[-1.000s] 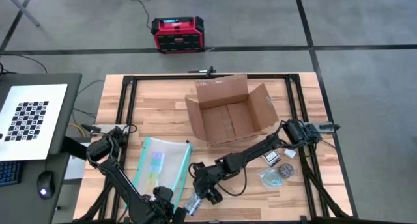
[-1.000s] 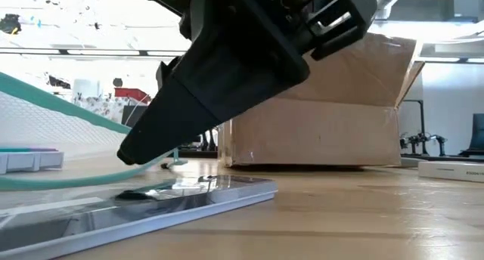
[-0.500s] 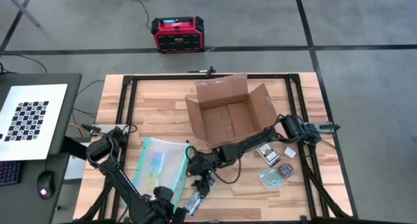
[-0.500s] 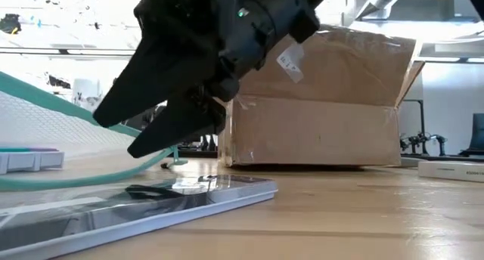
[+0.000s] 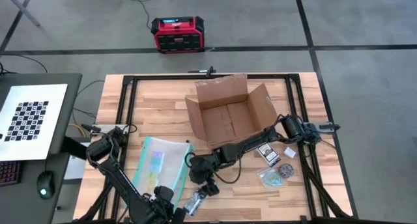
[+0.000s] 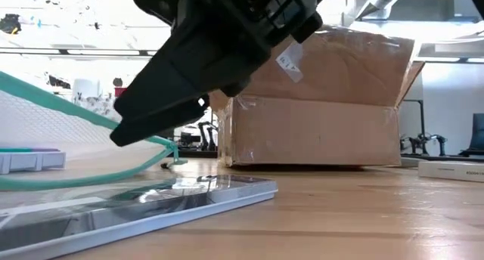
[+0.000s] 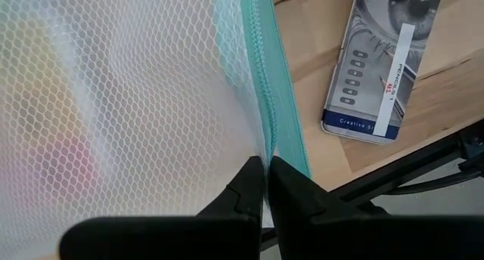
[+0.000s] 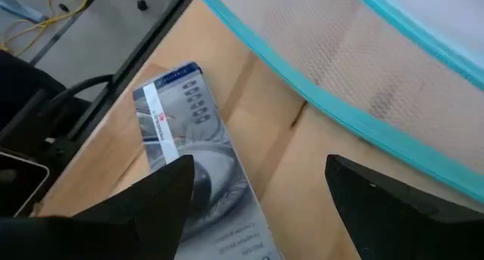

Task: Unpack boxes
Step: Put the white pencil box into the transparent zip bag

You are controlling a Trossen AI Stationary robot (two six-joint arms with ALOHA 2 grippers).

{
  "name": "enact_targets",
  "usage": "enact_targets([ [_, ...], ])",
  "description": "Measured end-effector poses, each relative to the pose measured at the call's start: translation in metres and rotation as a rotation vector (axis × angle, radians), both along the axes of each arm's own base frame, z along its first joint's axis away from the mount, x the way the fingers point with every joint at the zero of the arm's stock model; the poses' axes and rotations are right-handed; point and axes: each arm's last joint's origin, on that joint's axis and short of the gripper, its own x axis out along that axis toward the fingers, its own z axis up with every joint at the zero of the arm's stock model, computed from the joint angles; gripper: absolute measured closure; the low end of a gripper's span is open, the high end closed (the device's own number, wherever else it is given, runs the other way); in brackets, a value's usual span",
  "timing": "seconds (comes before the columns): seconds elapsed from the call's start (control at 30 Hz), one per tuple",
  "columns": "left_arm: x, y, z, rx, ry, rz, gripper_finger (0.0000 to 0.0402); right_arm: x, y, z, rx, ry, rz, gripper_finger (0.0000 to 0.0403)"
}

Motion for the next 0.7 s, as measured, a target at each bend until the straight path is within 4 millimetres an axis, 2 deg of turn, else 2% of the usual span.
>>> enact_targets([
  [0.27, 0.000, 0.001, 0.000, 0.021, -0.013, -0.001, 0.0402, 0.000, 0.014, 0.003, 0.023, -0.048, 0.016, 0.0112],
  [0.7, 0.000, 0.001, 0.000, 0.028, -0.012, -0.025, 0.0402, -0.002, 0.015, 0.001, 0.004, -0.038, 0.031, 0.0108],
])
